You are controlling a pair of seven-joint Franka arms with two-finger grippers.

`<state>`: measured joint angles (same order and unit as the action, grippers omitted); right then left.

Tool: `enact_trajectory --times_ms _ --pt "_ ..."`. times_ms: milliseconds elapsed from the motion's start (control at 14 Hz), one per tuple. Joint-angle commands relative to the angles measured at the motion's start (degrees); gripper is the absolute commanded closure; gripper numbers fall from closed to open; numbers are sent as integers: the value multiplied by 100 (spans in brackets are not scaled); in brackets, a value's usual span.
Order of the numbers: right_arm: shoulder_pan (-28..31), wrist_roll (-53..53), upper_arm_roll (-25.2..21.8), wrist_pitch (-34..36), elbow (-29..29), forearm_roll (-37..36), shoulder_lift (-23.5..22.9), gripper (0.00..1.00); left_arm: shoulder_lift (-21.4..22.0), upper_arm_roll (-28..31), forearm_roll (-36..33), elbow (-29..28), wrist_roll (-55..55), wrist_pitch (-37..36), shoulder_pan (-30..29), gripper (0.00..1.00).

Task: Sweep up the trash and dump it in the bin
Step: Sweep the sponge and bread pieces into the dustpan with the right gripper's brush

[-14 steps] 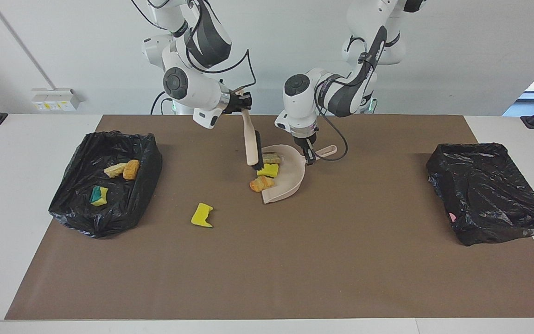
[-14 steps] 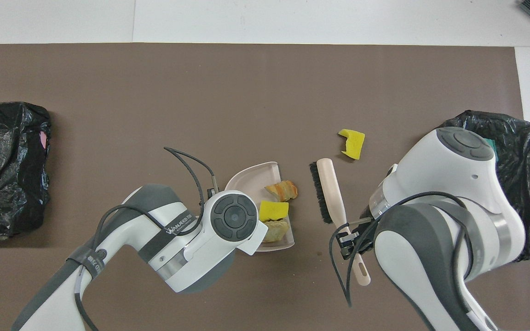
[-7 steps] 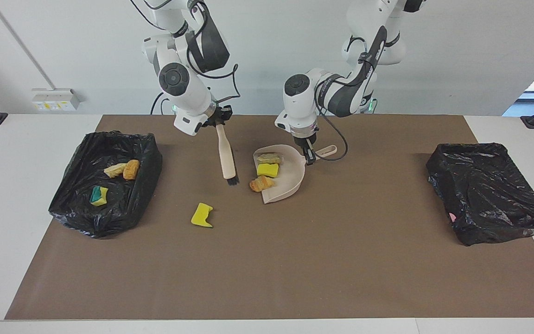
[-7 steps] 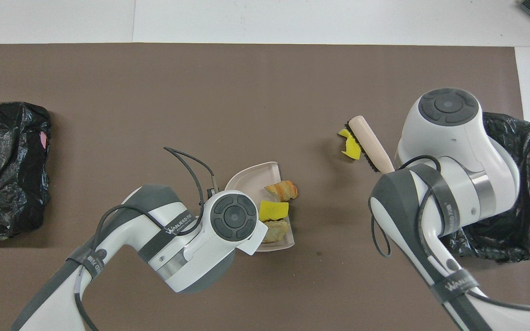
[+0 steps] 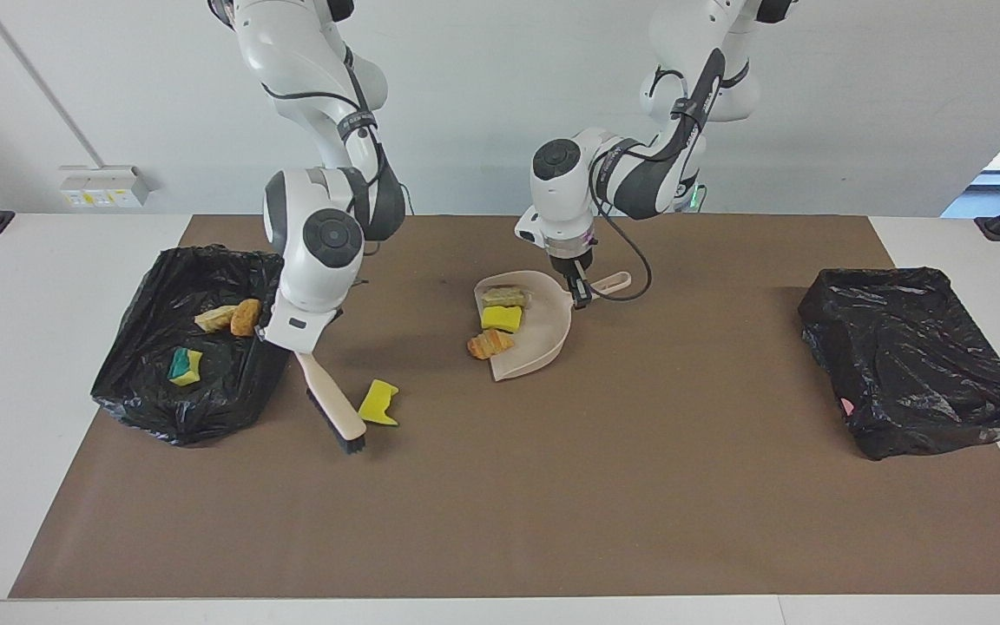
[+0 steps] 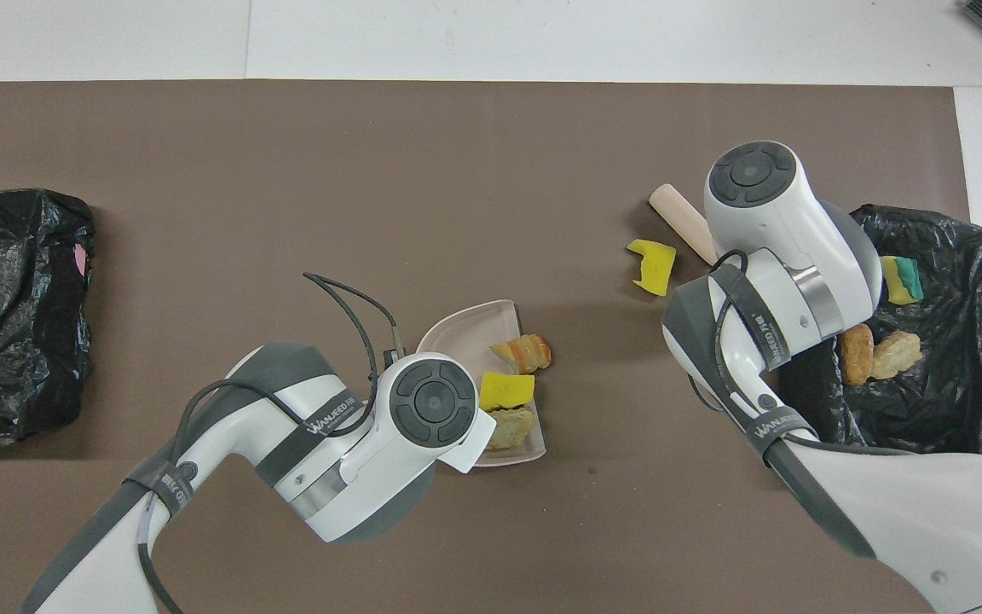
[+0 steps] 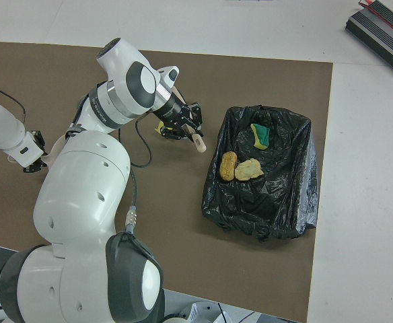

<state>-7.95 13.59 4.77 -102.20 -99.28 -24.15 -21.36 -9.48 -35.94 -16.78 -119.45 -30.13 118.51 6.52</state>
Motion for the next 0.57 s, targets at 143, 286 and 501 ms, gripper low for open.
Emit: enact_trajectory --times_ms 143,286,501 --pt "-223 188 59 209 -599 1366 404 100 184 -19 -9 -210 16 67 -90 100" --pt "-382 188 59 376 -776 1937 510 100 184 -27 -9 -210 7 67 -98 100" --pt "-698 57 59 465 -1136 2737 764 100 184 -19 -1 -210 16 67 -98 100"
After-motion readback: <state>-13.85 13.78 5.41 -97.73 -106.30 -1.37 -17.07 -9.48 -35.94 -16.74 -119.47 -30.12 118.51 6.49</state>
